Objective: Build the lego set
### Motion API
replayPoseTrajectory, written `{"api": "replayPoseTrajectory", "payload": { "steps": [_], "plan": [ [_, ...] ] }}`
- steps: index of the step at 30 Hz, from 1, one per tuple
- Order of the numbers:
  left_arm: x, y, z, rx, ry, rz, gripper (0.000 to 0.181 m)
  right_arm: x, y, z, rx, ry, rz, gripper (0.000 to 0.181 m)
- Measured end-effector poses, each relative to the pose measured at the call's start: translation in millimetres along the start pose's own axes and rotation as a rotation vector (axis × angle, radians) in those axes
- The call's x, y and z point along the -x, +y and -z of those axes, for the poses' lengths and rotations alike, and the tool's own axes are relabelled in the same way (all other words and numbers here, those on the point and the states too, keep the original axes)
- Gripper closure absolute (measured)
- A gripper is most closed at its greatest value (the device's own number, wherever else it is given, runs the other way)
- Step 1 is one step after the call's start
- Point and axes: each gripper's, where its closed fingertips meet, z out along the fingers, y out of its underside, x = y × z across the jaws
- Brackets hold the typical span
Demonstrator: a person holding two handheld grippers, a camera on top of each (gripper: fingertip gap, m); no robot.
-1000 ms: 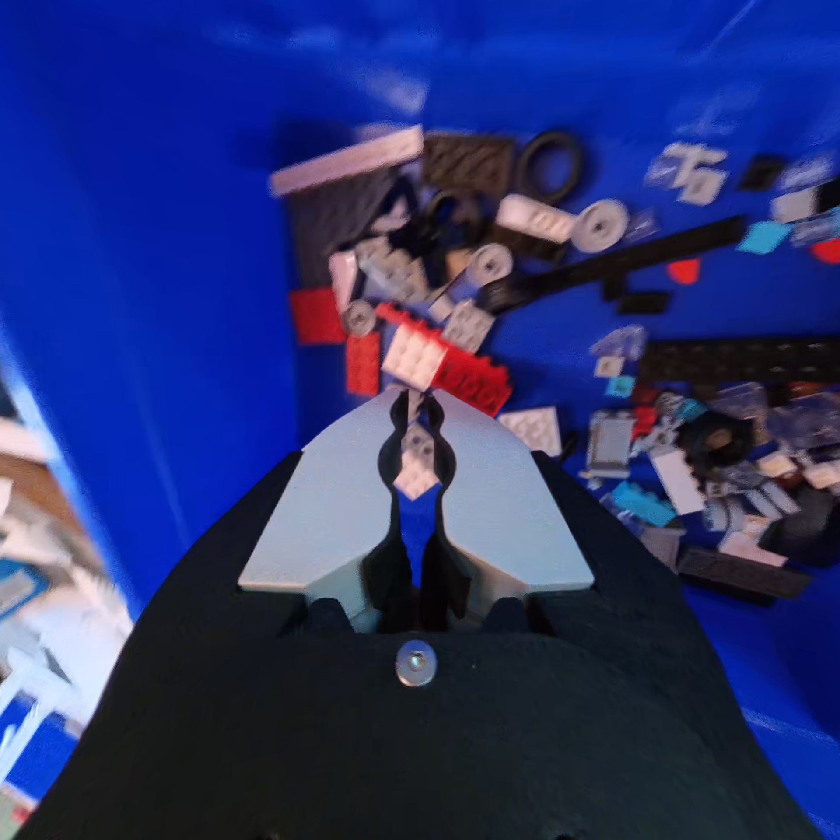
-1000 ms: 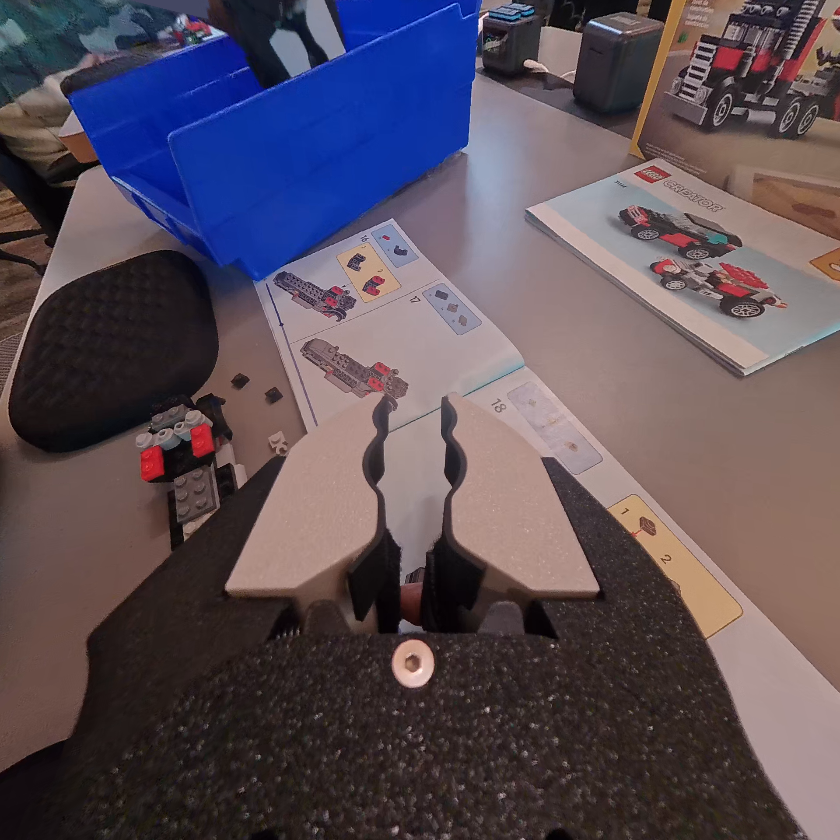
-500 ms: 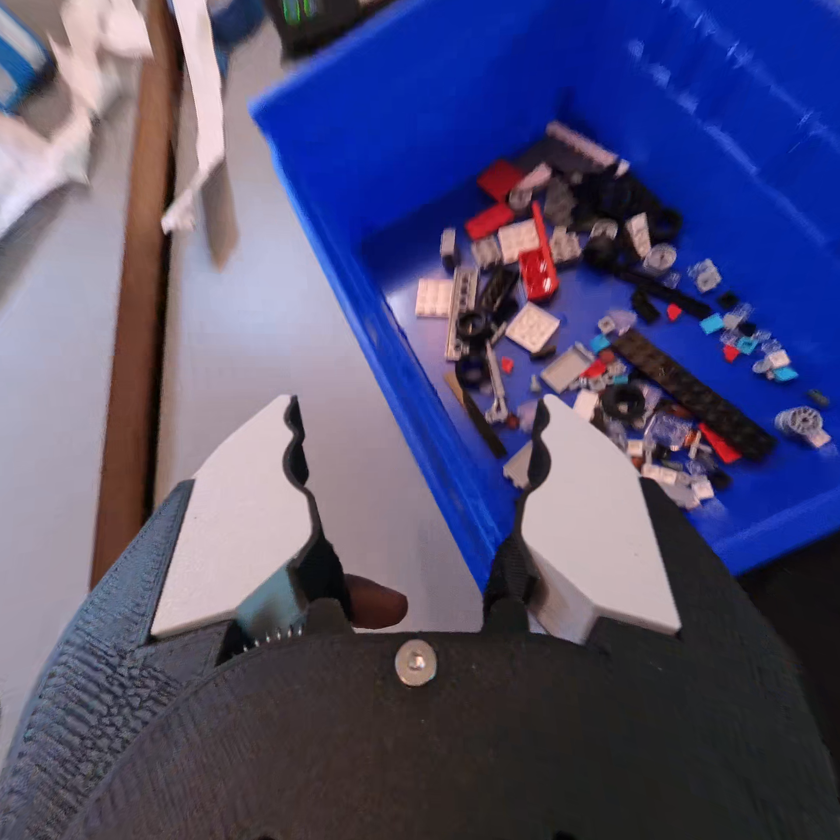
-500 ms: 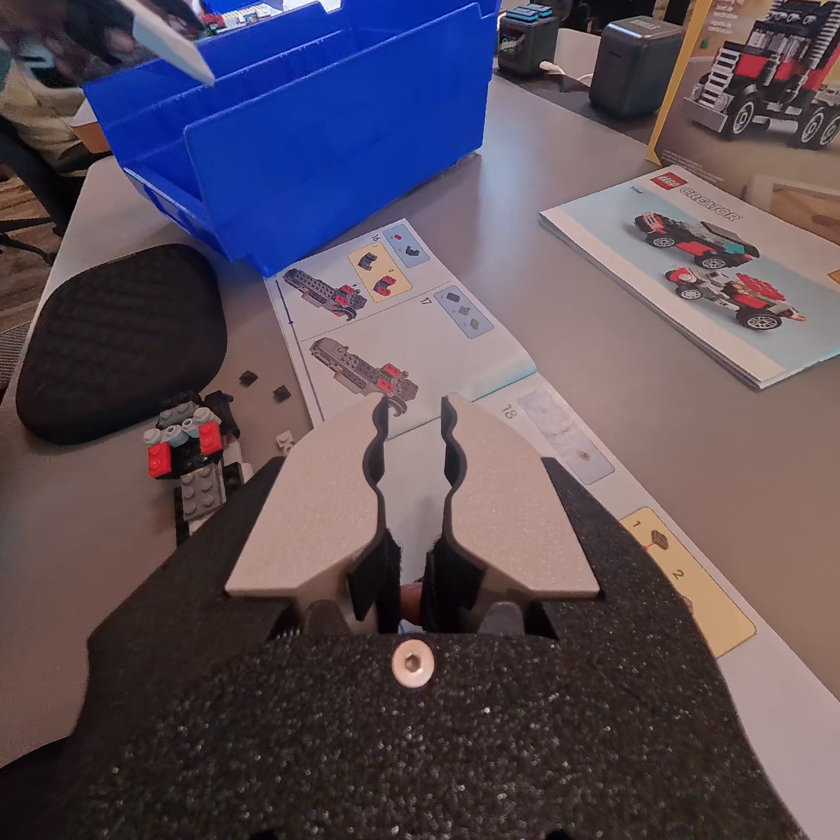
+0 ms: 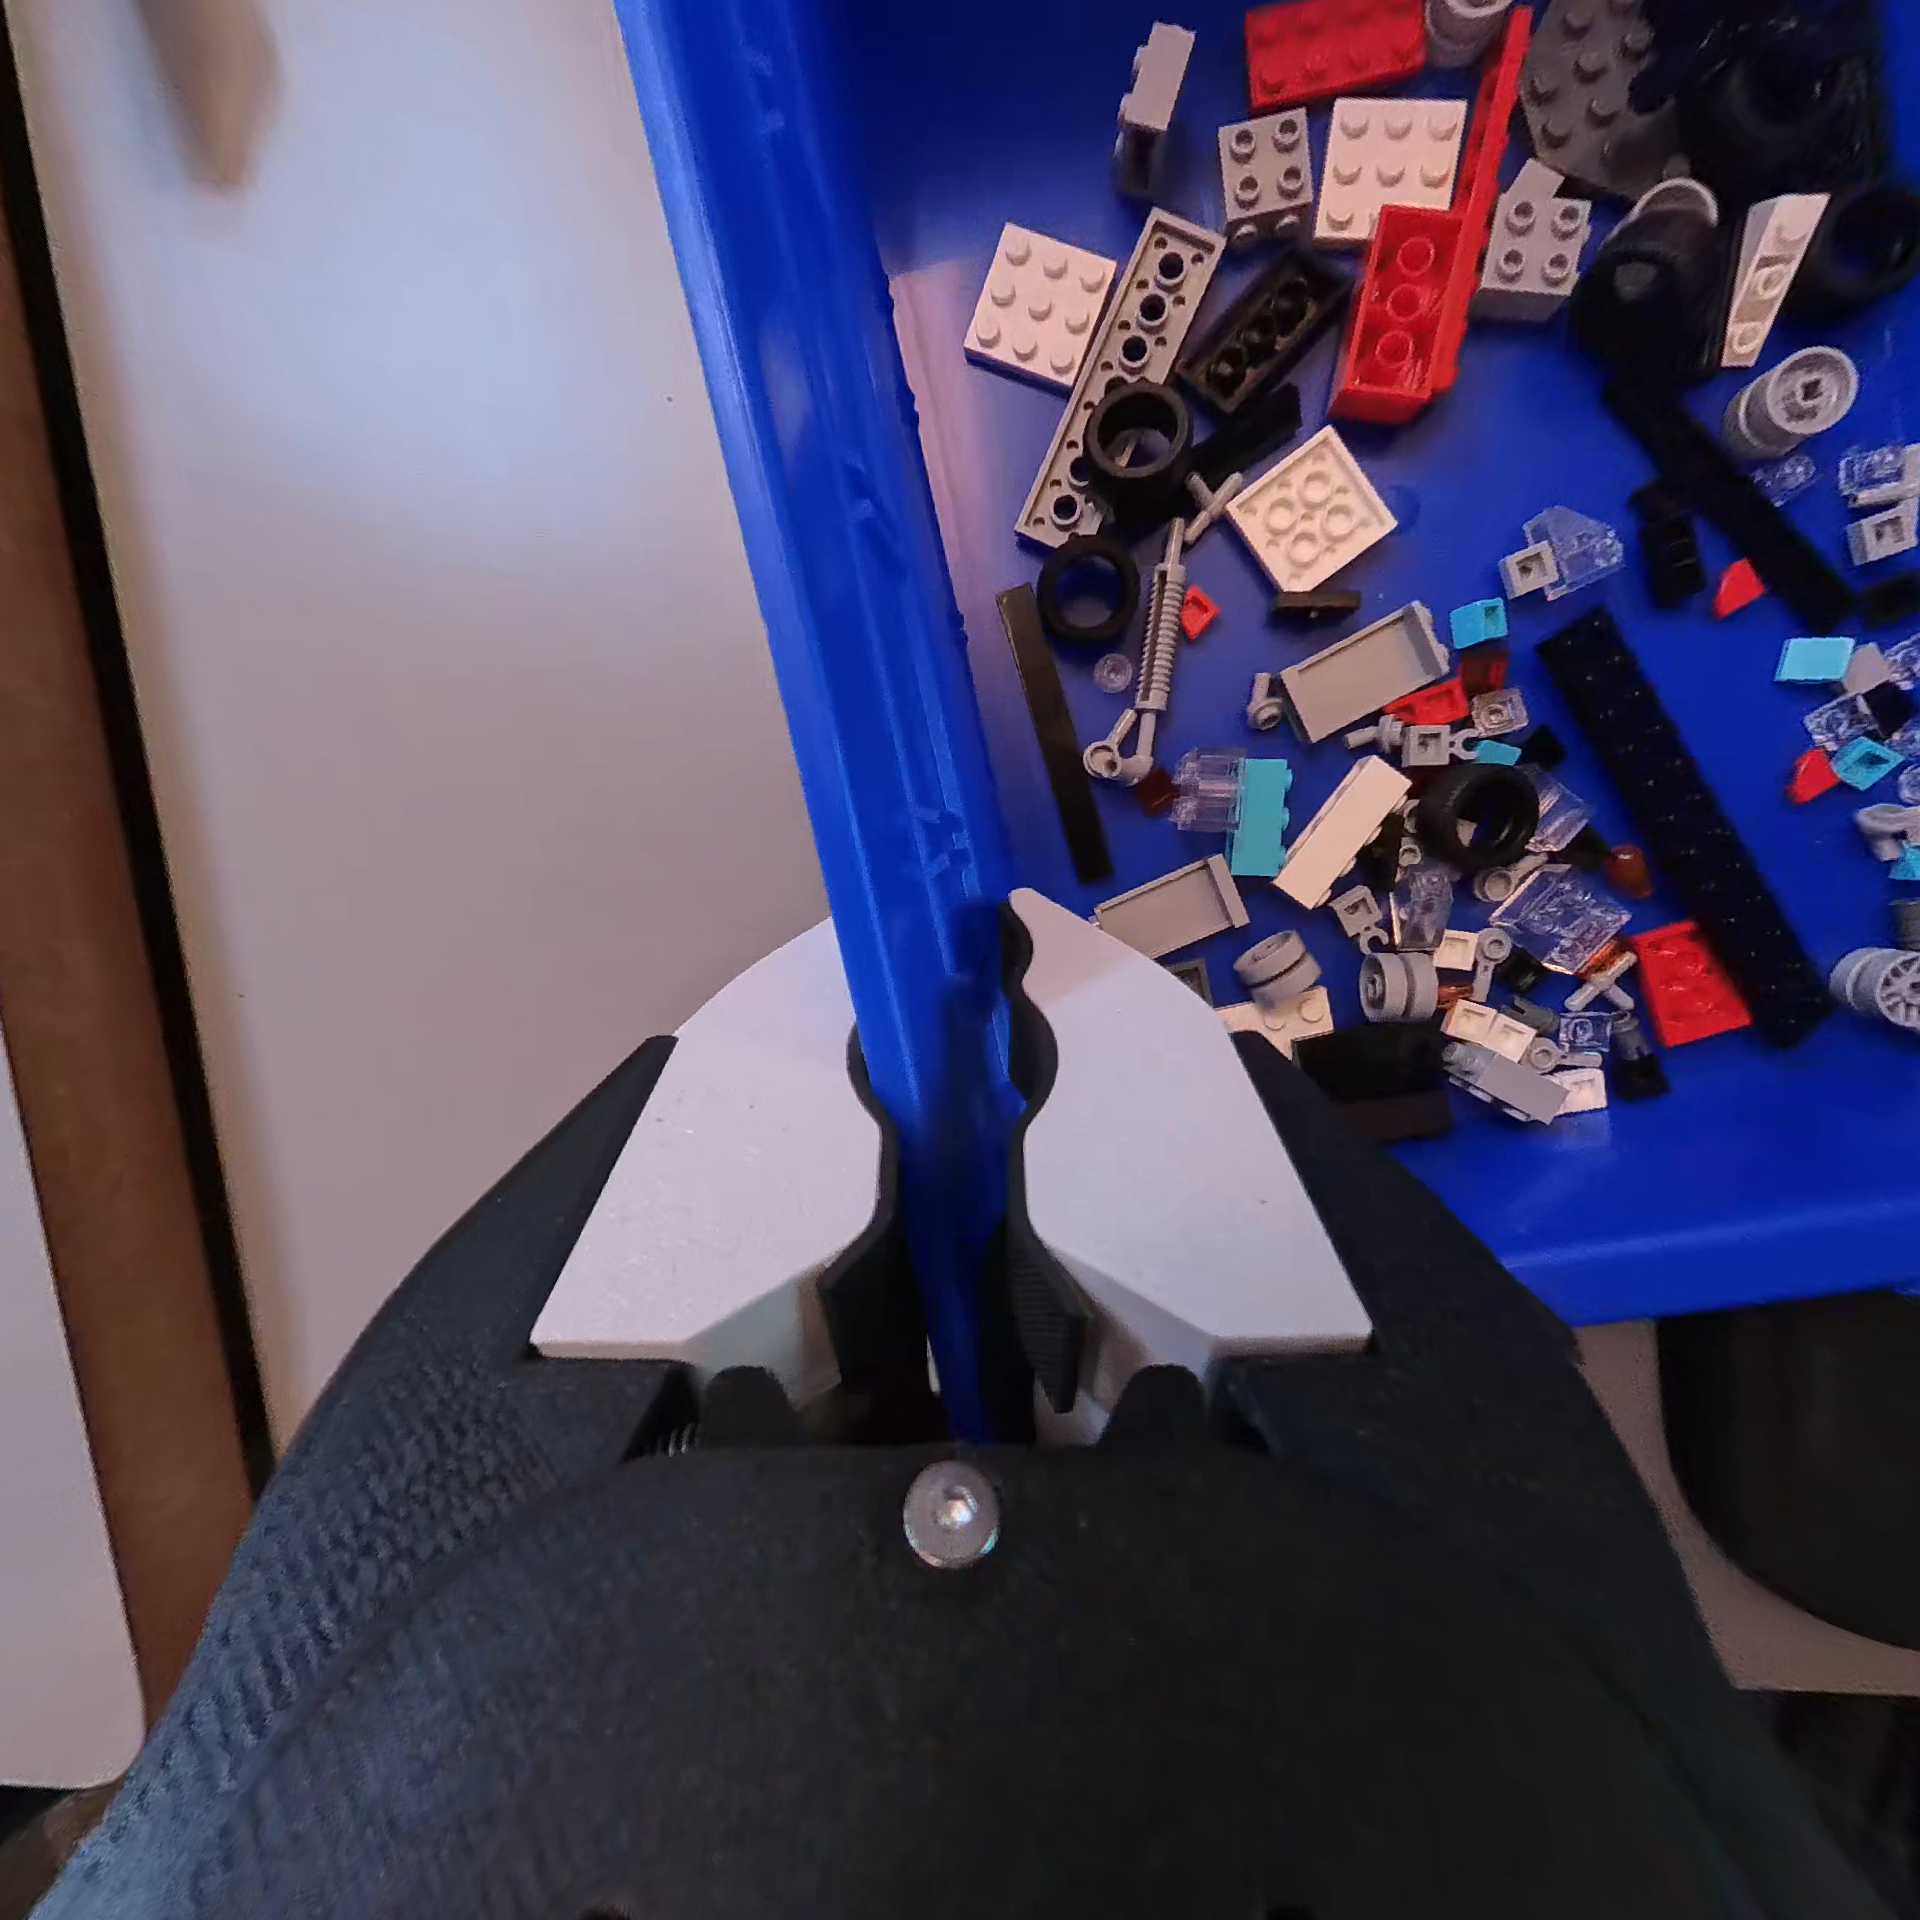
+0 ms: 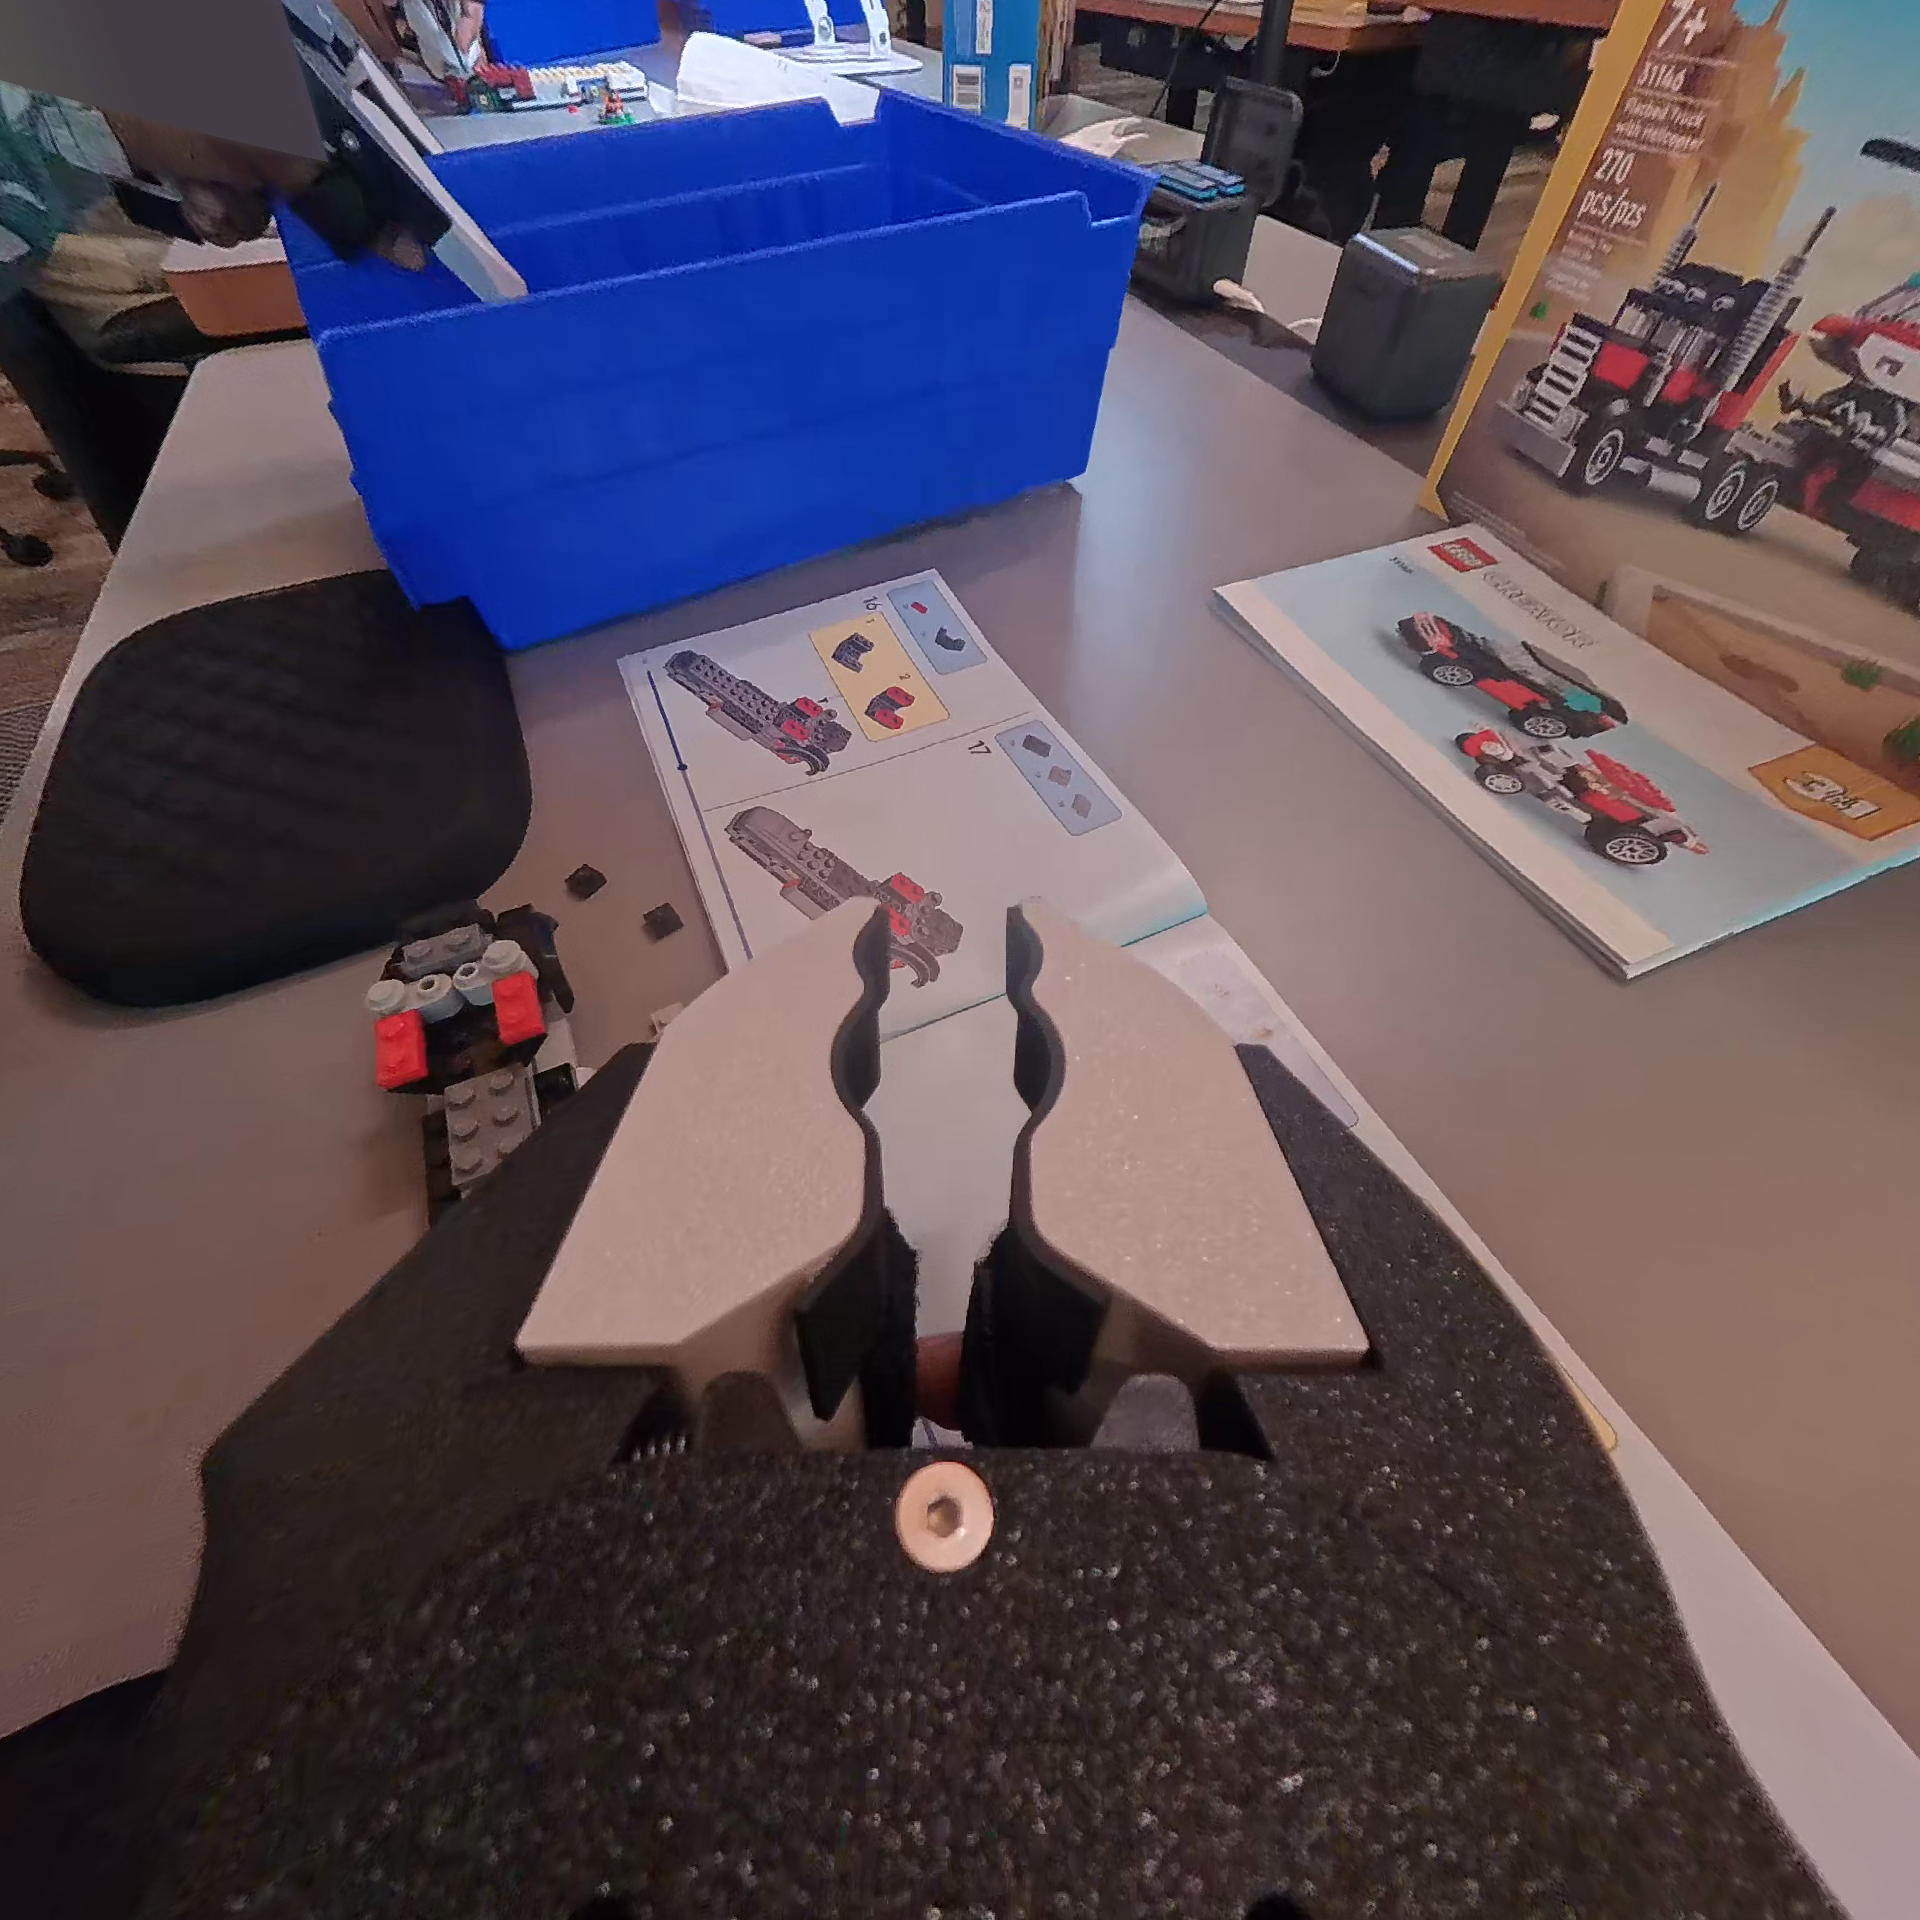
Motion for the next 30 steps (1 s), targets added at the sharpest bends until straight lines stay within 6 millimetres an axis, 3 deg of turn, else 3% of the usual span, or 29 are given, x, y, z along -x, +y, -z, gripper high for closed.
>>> {"api": "replayPoseTrajectory", "payload": {
  "steps": [11,19,30],
  "plan": [
    [13,-1,10,0.019,-0.068,-0.036,0.166,-3,-6,7,-0.026,0.036,0.013,0.161],
    [28,-21,41,0.053,-0.215,-0.156,0.166,-11,-3,12,-0.004,0.083,0.034,0.165],
    [25,-32,55,0.058,-0.299,-0.222,0.167,-15,12,9,0.079,0.097,0.058,0.172]
  ]
}}
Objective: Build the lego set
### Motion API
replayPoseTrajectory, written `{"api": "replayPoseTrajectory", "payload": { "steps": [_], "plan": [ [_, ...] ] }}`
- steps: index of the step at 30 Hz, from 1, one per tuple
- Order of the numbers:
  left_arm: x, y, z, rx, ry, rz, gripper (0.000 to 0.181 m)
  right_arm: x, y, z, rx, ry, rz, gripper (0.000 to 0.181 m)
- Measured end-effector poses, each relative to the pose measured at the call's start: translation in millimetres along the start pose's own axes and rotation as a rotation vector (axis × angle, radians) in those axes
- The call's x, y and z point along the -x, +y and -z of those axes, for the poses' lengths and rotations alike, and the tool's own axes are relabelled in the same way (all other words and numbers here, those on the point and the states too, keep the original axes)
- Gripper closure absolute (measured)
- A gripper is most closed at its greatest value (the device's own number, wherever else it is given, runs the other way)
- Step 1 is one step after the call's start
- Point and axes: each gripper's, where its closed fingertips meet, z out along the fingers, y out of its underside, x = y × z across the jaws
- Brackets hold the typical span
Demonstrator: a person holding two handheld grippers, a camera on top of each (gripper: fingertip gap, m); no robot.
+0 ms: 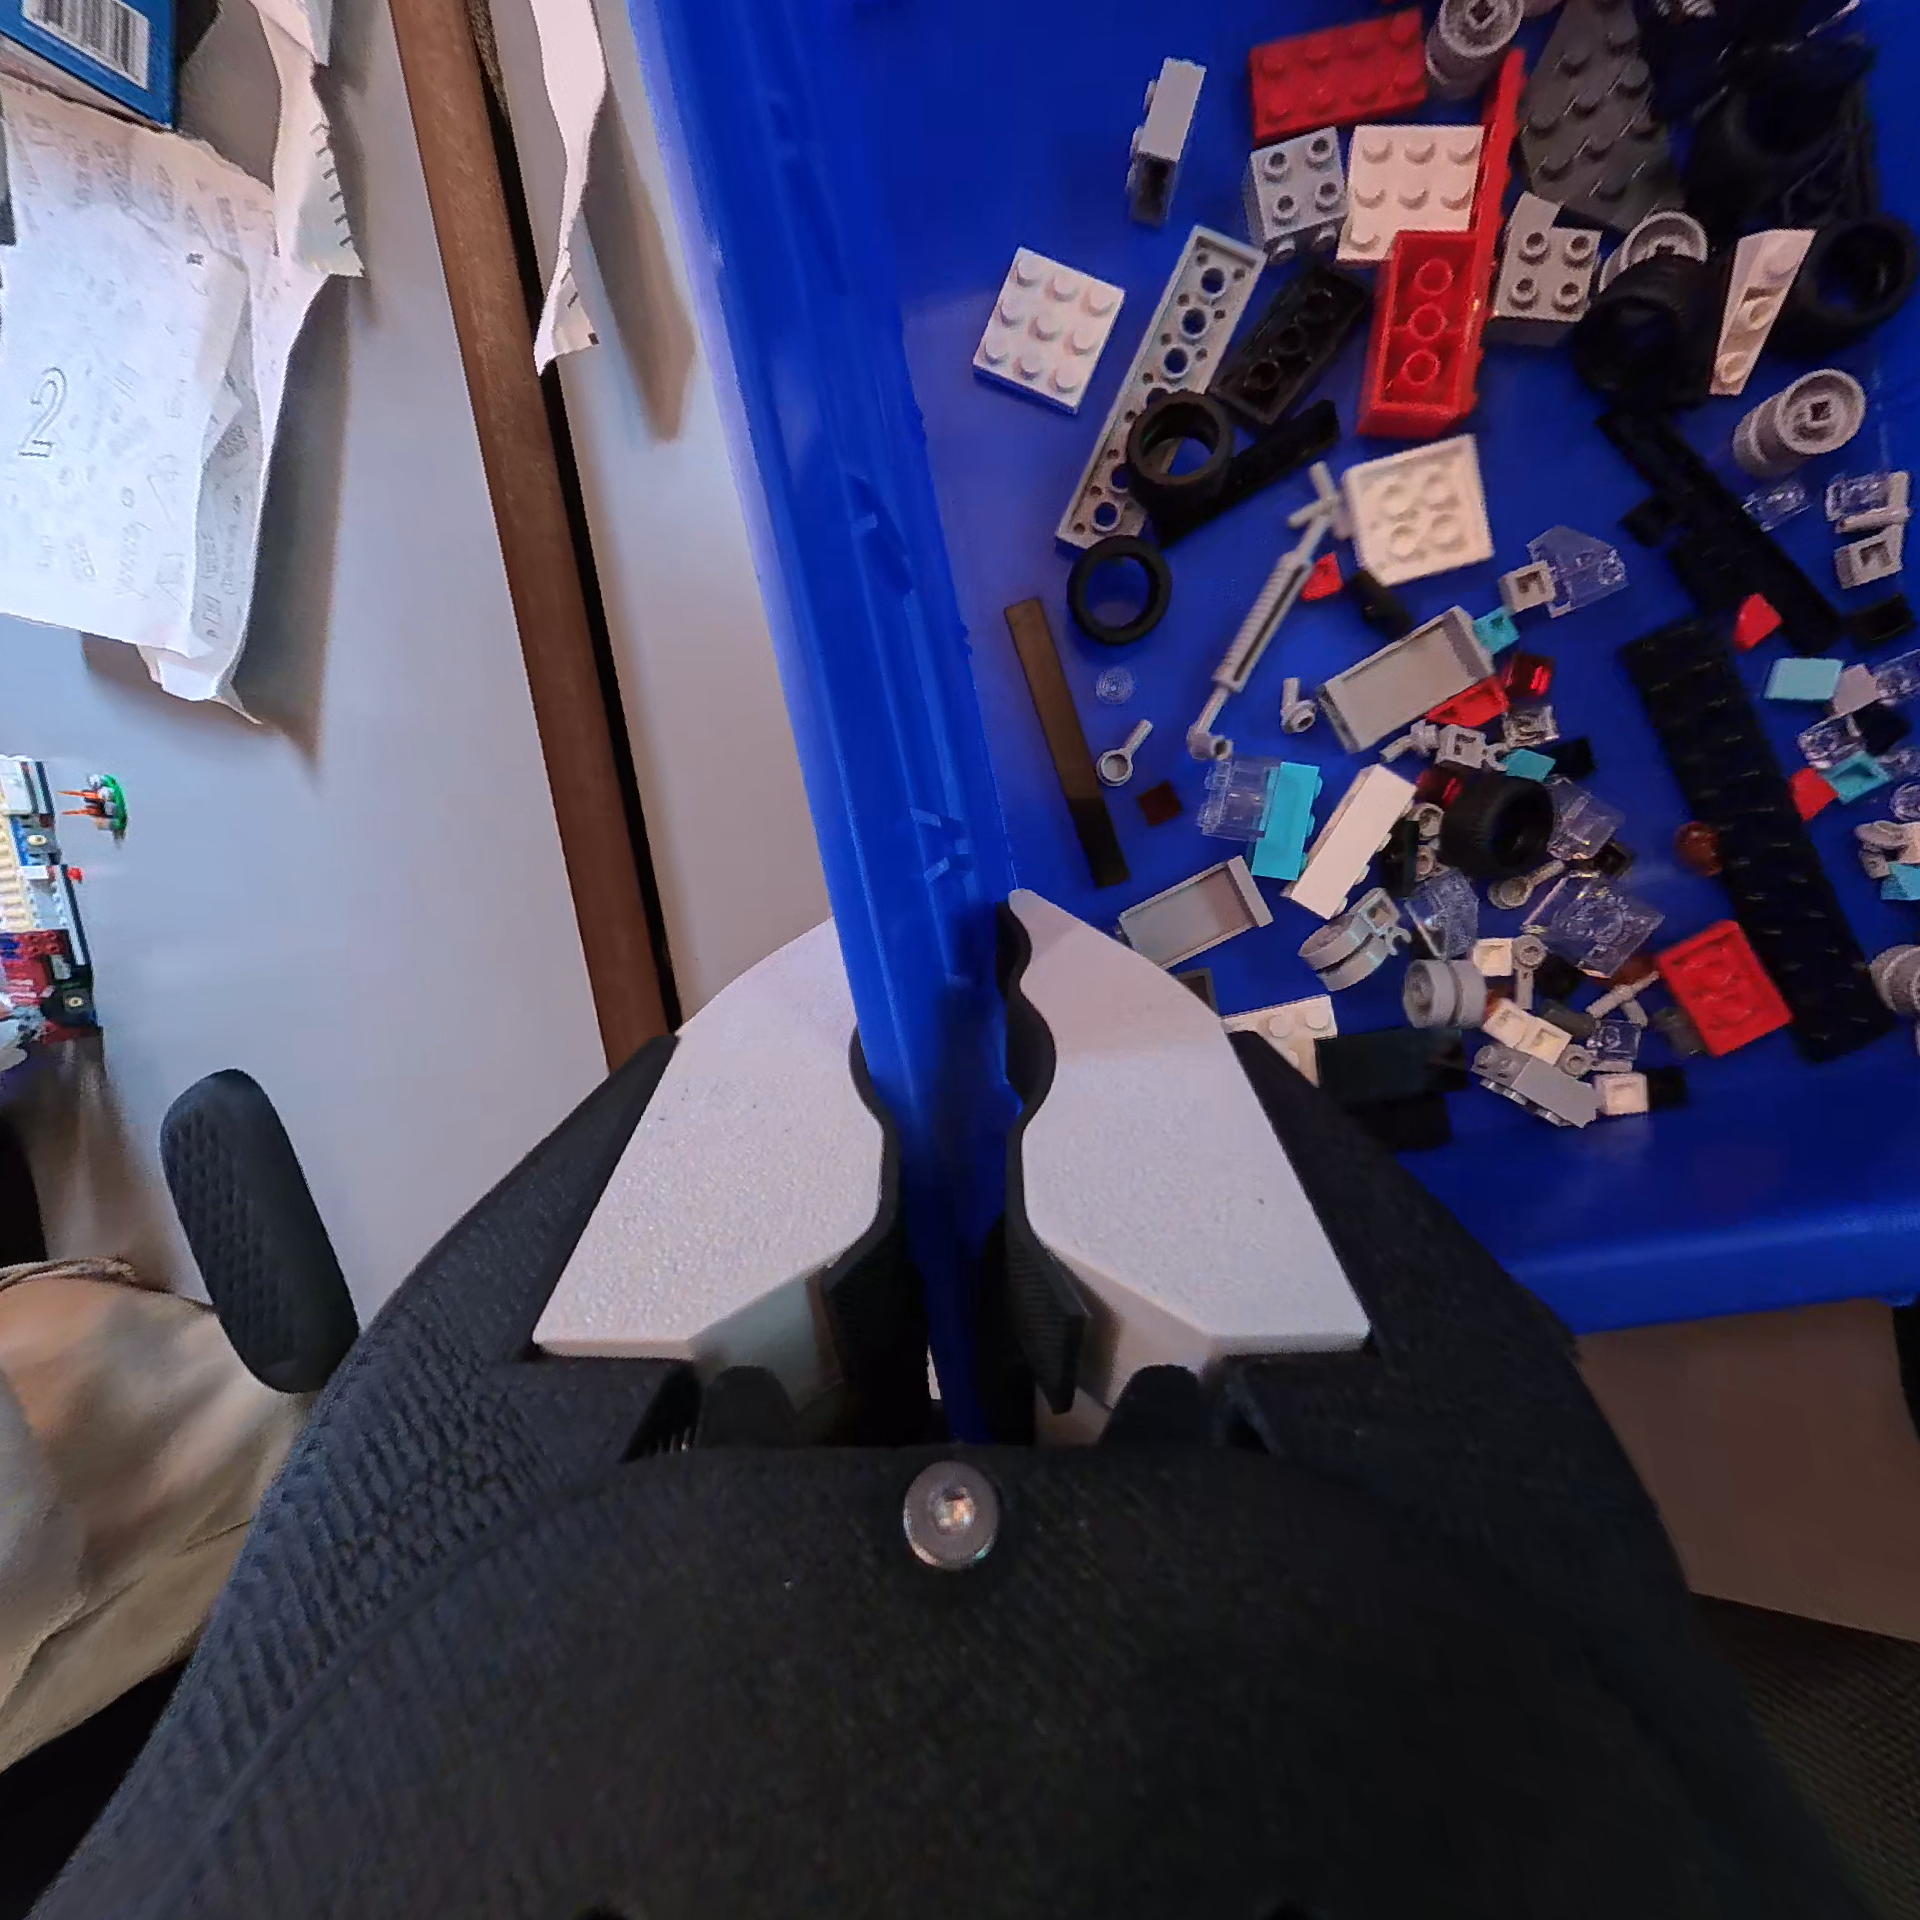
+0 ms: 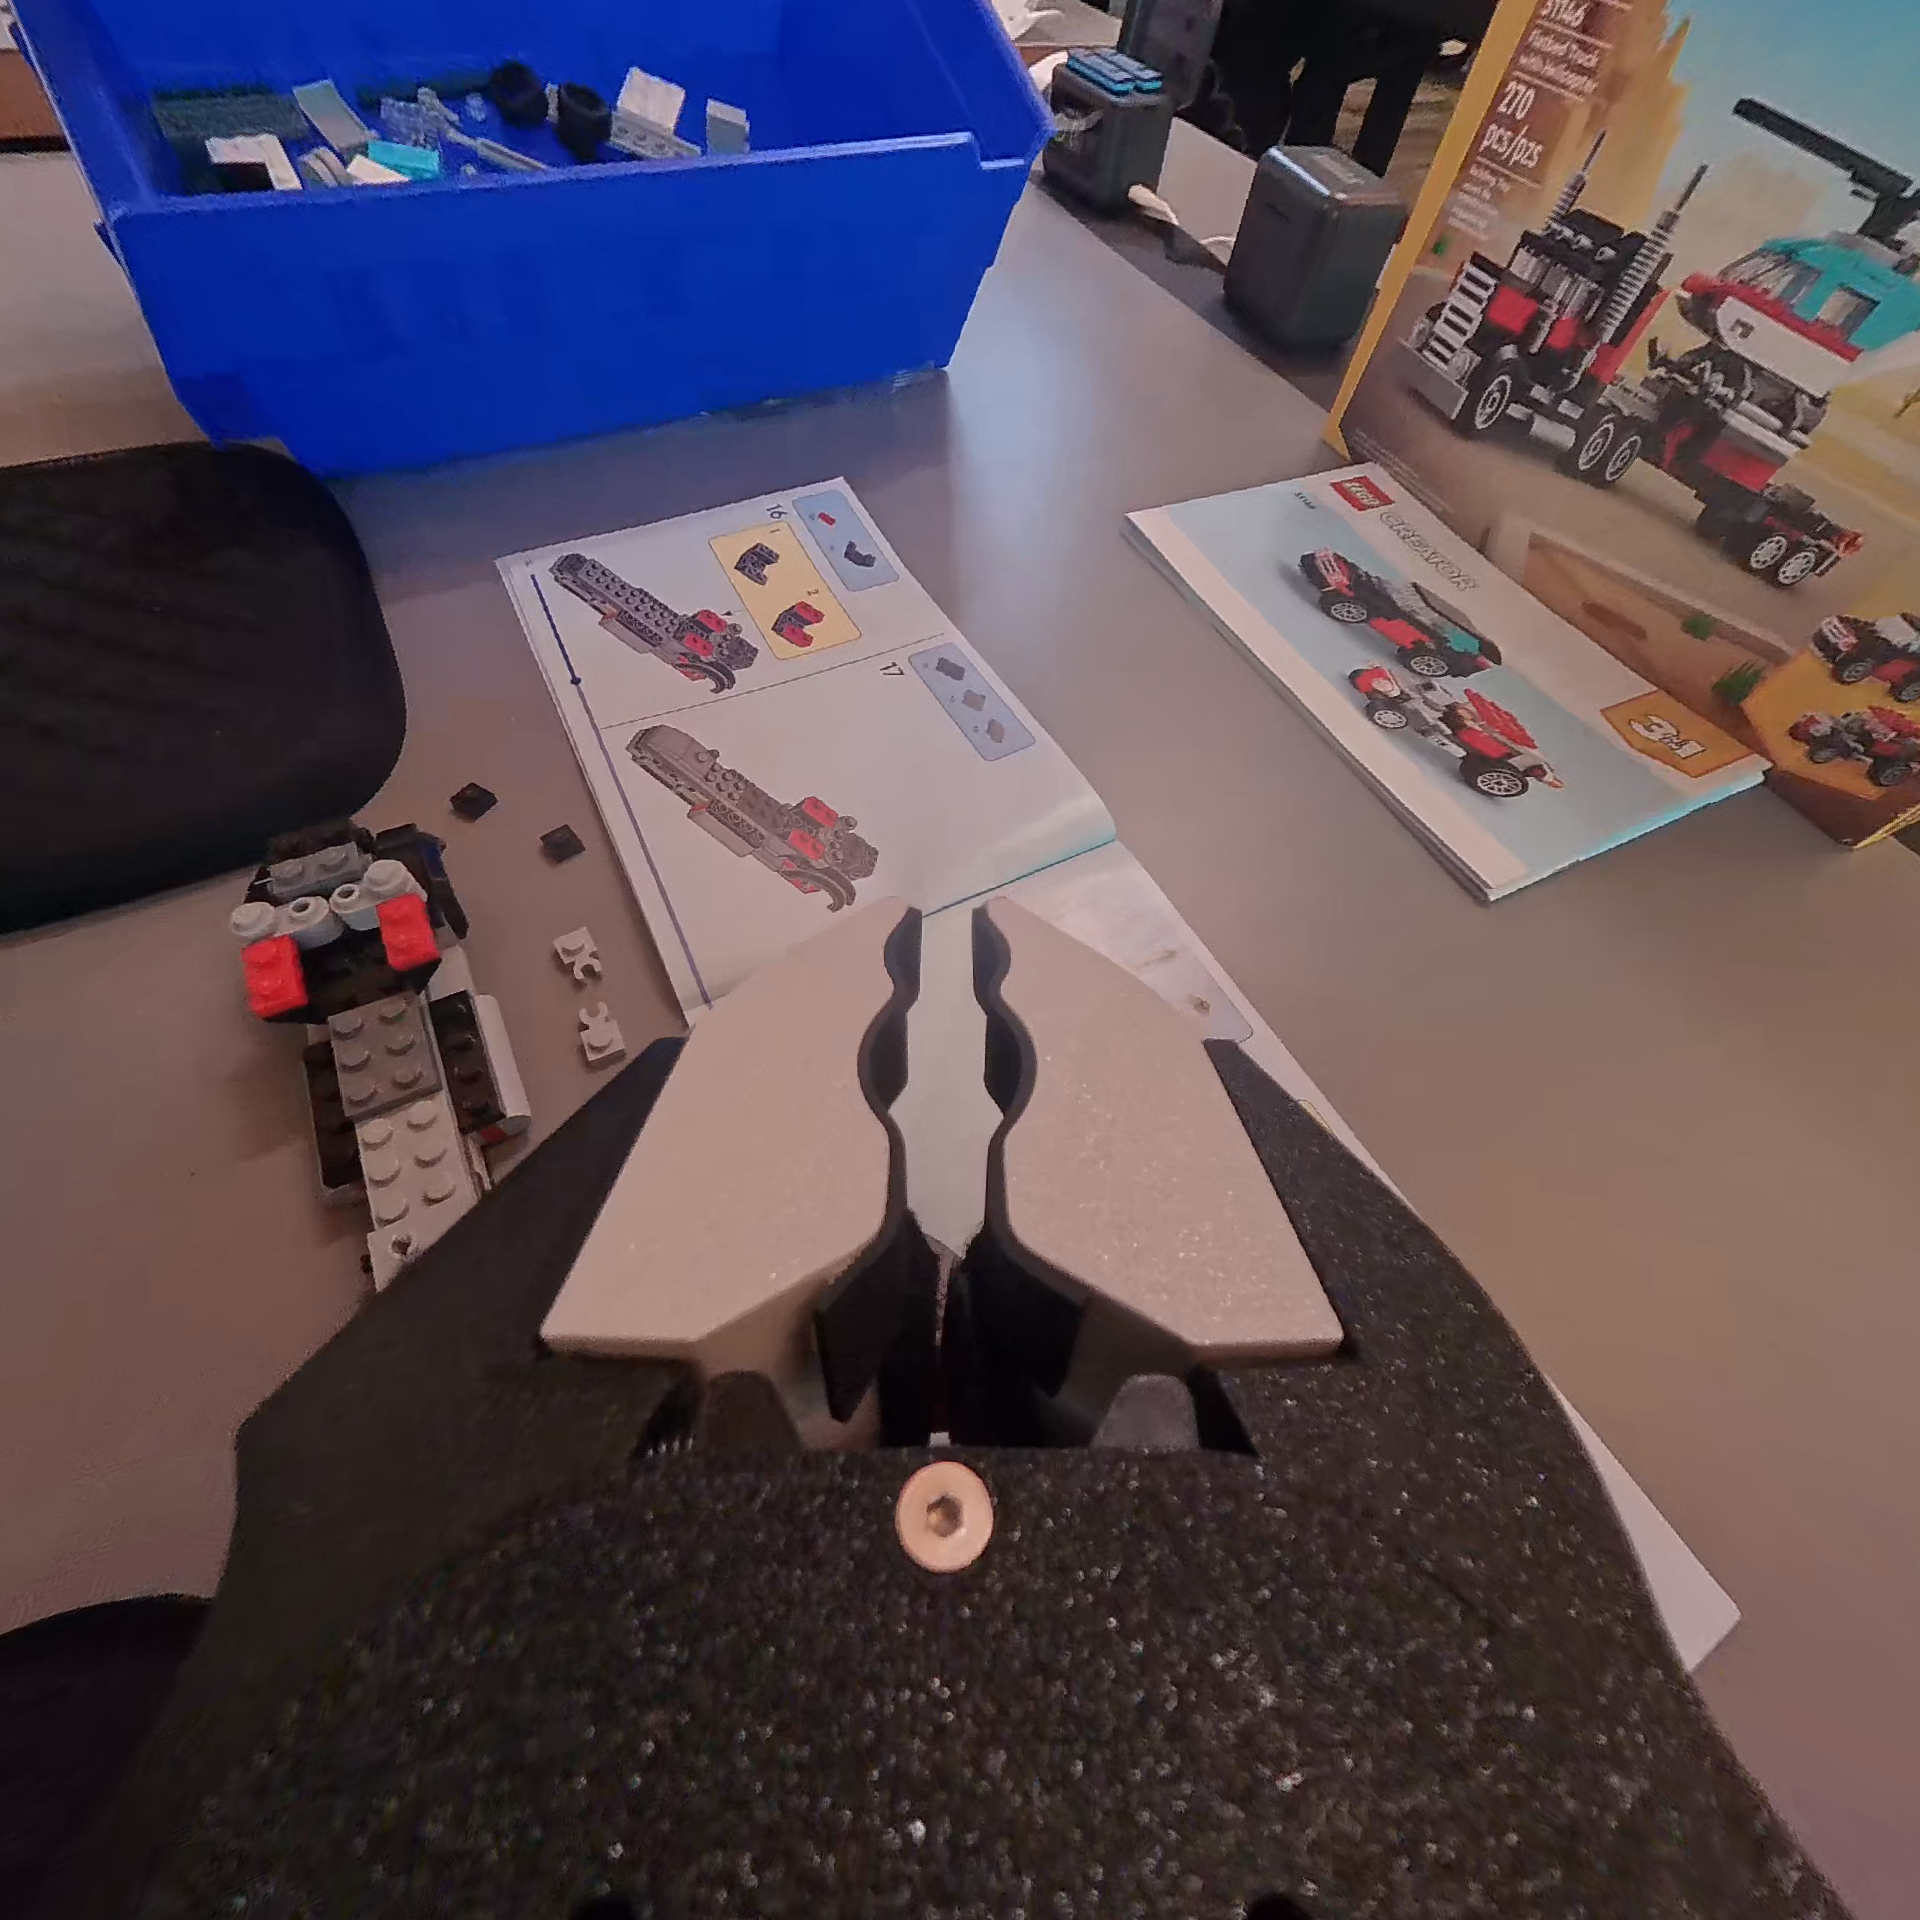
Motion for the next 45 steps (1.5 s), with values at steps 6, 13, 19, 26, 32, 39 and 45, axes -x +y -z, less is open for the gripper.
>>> {"api": "replayPoseTrajectory", "payload": {
  "steps": [6,13,19,26,32,39,45],
  "plan": [
    [-2,2,-2,0.008,0.006,0.014,0.167,3,5,-3,0.028,-0.011,0.023,0.174],
    [-3,-3,3,-0.002,-0.016,0.005,0.168,2,7,-4,0.038,-0.011,0.019,0.174],
    [-4,-9,11,-0.021,-0.052,-0.025,0.169,2,9,-7,0.051,-0.016,0.015,0.174],
    [-4,-11,14,-0.02,-0.069,-0.035,0.168,-1,10,-8,0.051,-0.002,0.012,0.174],
    [-6,-7,12,-0.015,-0.066,-0.018,0.168,-1,12,-9,0.06,-0.001,0.015,0.173],
    [-9,-1,10,-0.008,-0.054,0.014,0.168,-2,14,-9,0.067,0.0,0.014,0.173],
    [-12,6,2,-0.005,-0.019,0.065,0.167,-2,15,-10,0.071,-0.001,0.014,0.173]
  ]
}}
